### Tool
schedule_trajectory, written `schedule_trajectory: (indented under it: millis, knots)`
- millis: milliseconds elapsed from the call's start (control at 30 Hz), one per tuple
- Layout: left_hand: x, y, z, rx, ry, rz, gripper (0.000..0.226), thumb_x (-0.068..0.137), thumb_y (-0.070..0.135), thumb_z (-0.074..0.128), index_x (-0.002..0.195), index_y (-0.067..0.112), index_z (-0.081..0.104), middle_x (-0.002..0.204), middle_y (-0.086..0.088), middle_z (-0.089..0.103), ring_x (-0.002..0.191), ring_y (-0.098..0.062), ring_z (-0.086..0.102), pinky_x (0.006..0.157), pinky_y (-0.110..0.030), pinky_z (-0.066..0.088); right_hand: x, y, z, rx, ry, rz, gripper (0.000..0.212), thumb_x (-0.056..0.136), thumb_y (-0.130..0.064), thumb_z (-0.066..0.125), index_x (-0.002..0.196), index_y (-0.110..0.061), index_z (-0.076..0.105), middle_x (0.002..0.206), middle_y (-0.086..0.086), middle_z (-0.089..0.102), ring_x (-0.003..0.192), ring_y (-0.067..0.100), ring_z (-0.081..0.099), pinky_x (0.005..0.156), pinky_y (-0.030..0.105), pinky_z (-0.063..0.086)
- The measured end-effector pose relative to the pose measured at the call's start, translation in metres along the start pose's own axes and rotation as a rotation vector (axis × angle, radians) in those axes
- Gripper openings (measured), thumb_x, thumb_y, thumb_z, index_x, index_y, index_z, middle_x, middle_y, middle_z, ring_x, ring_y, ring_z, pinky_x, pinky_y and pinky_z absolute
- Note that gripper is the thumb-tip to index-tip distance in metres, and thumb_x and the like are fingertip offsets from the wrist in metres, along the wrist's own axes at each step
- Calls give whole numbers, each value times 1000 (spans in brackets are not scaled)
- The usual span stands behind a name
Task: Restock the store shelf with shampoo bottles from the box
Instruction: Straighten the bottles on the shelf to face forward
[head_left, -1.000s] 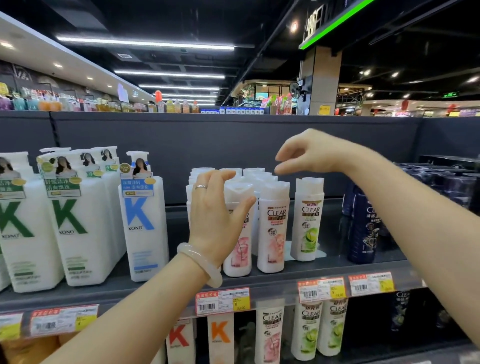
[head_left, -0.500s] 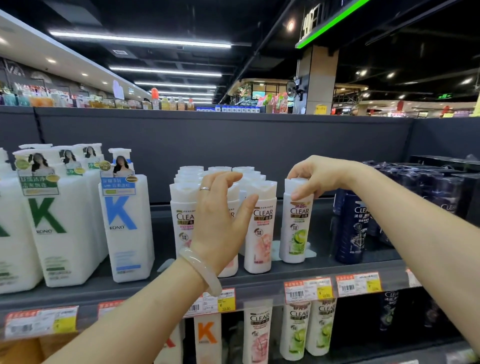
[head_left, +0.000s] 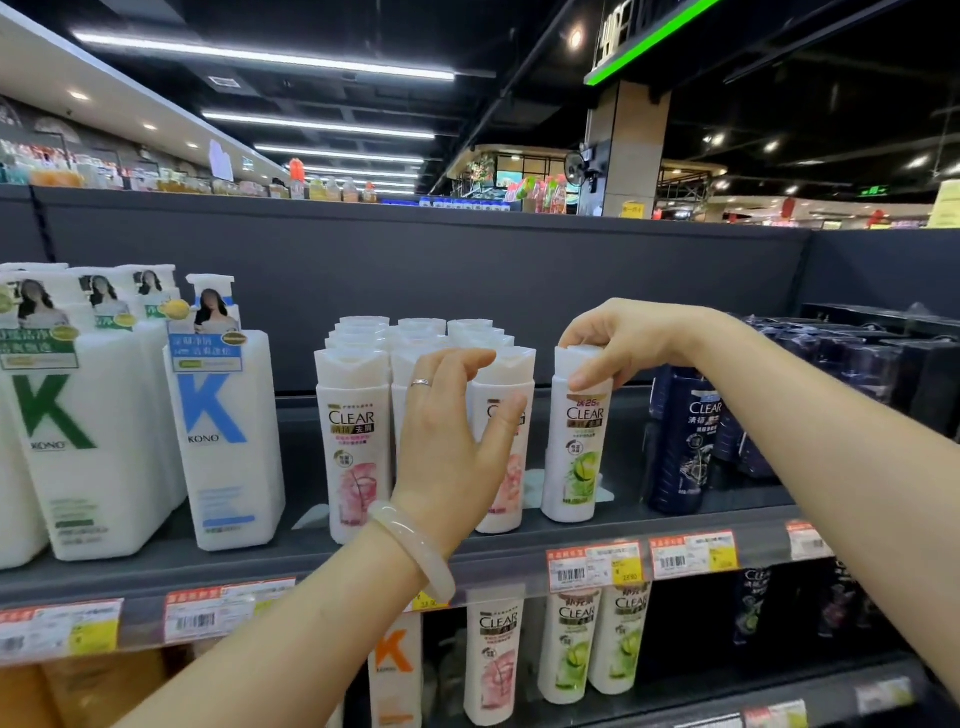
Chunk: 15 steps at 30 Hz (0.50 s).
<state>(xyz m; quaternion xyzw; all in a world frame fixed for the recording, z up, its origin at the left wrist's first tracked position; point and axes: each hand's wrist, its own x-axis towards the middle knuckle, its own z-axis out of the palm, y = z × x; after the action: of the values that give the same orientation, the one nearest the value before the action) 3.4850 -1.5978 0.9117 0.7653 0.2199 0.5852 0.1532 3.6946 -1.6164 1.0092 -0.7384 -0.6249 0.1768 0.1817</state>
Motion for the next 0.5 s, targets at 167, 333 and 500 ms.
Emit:
schedule_trajectory:
  millis: [167, 333, 500]
  knots:
    - [-5, -3, 15, -55, -79, 13, 31, 83, 18, 66, 111, 13, 55, 105, 6, 49, 101, -10, 49, 85, -8, 35, -13, 1, -10, -26, 57, -18, 57, 76, -36, 73, 128, -30, 50, 116, -8, 59, 108, 14, 57, 77, 22, 49]
    - [-3, 11, 41, -136, -225, 88, 36, 83, 20, 66, 117, 15, 52, 109, 9, 49, 103, -8, 48, 89, -11, 36, -46, 34, -50, -78, 197, 55, 41, 68, -44, 76, 106, -41, 60, 112, -16, 63, 109, 8, 57, 90, 30, 46]
    - [-6, 29, 77, -131, -350, 158, 40, 84, 24, 64, 121, 19, 49, 117, 6, 49, 110, -8, 44, 90, -13, 30, -55, 73, -53, -187, 135, 186, 64, 68, -31, 82, 125, -34, 53, 129, -5, 55, 118, 13, 50, 94, 29, 40]
